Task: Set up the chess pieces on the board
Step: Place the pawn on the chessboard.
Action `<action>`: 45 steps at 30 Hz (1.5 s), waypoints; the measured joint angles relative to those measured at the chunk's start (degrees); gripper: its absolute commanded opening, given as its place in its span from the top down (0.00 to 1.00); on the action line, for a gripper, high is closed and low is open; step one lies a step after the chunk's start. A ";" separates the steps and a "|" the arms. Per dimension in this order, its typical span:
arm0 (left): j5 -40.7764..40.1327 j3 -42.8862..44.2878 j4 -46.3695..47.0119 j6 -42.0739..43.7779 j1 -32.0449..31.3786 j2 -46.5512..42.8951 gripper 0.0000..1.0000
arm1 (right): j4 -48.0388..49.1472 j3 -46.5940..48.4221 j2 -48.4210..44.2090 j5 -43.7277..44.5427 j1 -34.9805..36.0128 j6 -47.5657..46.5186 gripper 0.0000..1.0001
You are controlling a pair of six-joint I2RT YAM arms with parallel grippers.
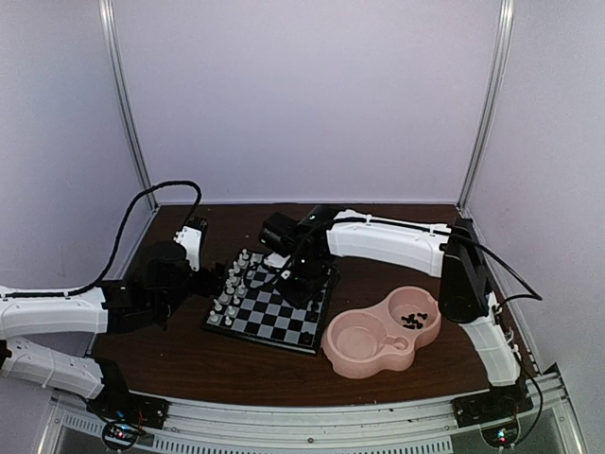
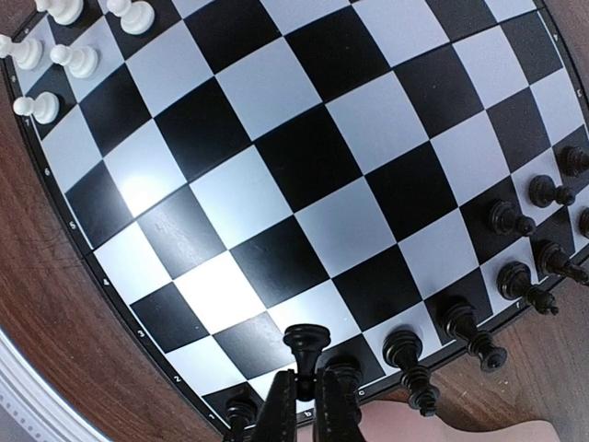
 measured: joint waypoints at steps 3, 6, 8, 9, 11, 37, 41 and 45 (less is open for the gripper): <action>-1.33 -0.02 -1.29 -1.33 0.28 -0.22 0.09 | -1.38 1.79 1.64 0.39 0.00 -0.37 0.97; -2.36 -0.07 -2.10 -2.21 0.31 -0.98 0.09 | -2.12 3.19 3.10 0.70 0.02 -0.79 0.94; -2.73 -0.07 -2.23 -2.47 0.31 -1.62 0.09 | -2.49 3.67 3.78 0.83 0.04 -0.94 0.92; -2.86 -0.07 -2.21 -2.56 0.31 -1.90 0.09 | -2.80 3.89 4.04 0.90 0.04 -1.01 0.92; -2.95 -0.07 -2.21 -2.69 0.31 -2.43 0.10 | -3.17 4.61 4.59 0.98 0.04 -1.03 0.91; -1.29 -0.17 -2.27 -4.09 1.05 -2.32 0.09 | -4.13 8.87 7.58 1.44 0.04 -1.25 0.80; -0.92 -0.17 -2.40 -4.11 1.05 -2.32 0.09 | -3.45 8.98 7.56 1.81 0.04 -1.29 0.72; -0.26 -0.13 -3.23 -4.15 1.05 -2.14 0.07 | 0.98 2.97 4.26 1.79 0.04 -1.51 0.69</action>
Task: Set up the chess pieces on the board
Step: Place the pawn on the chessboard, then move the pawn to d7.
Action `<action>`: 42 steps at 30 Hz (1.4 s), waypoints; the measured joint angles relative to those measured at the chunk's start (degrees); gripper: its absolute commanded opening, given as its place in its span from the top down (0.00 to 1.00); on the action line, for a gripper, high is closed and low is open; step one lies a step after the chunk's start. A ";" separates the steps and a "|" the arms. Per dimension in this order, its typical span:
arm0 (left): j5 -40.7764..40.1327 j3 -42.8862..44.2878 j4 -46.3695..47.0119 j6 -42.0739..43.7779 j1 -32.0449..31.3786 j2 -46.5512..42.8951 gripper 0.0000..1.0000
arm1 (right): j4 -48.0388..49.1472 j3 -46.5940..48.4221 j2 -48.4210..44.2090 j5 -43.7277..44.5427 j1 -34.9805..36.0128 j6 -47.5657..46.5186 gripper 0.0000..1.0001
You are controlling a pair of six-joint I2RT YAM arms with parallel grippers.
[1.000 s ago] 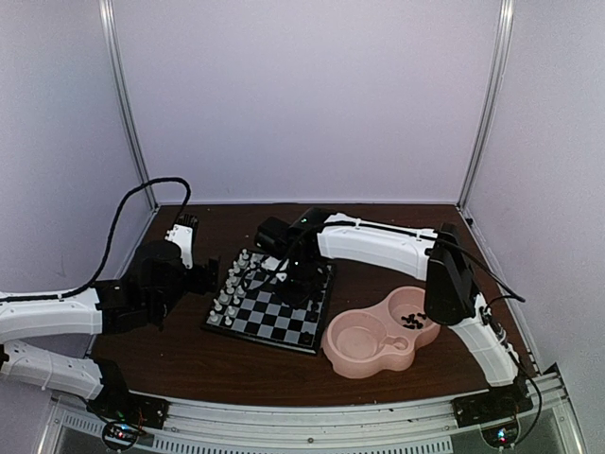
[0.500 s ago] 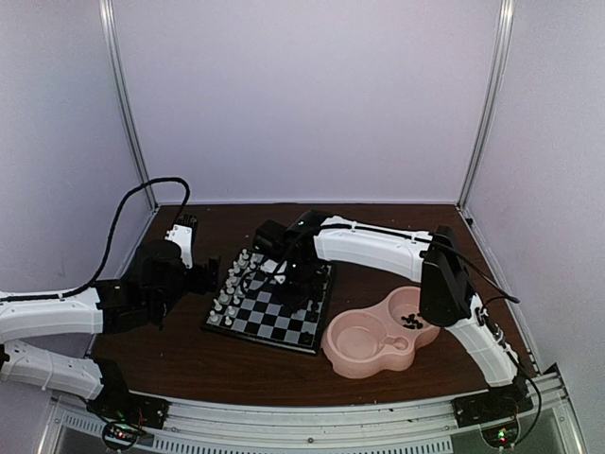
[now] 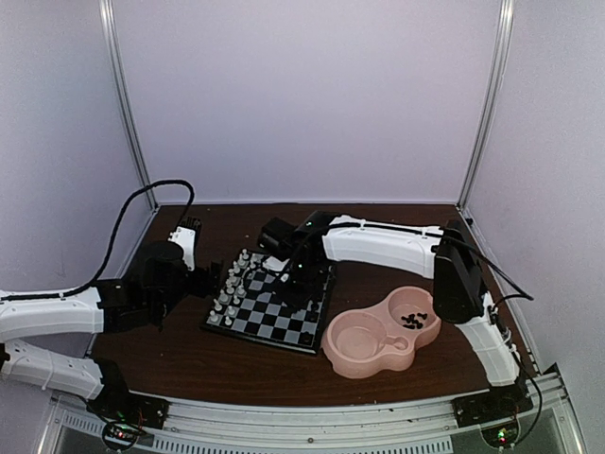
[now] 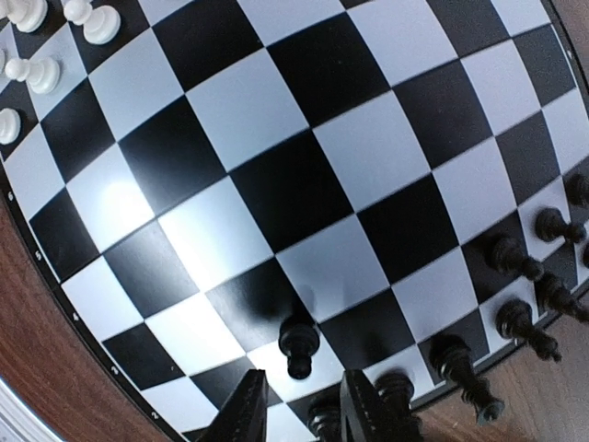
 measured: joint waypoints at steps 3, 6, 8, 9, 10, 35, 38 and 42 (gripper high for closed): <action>1.46 0.98 -2.32 -0.04 0.00 1.01 0.04 | 4.85 -8.61 -6.56 0.07 0.00 -0.44 0.68; 3.58 2.93 -4.46 -0.22 0.02 2.62 0.02 | 10.82 -17.38 -15.61 0.87 0.00 -0.87 0.68; 5.35 4.24 -5.53 -0.33 0.02 3.87 0.08 | 16.09 -23.65 -22.51 2.32 0.00 -1.03 0.68; 6.54 4.81 -6.05 -0.42 0.02 4.52 0.11 | 18.23 -26.40 -25.59 3.17 0.00 -1.05 0.68; 7.87 5.31 -6.34 -0.42 0.02 5.25 0.13 | 20.94 -29.68 -28.92 4.07 -0.02 -1.05 0.68; 27.23 26.36 -20.74 -7.02 -3.98 32.50 0.43 | 58.36 -71.08 -52.68 23.85 -2.82 2.05 0.64; 27.36 30.82 -23.12 -7.37 -6.01 36.74 0.45 | 59.52 -71.95 -53.57 24.87 -2.91 2.27 0.64; 27.52 35.50 -25.57 -7.67 -7.58 41.66 0.49 | 60.48 -72.35 -54.31 25.49 -3.30 2.69 0.64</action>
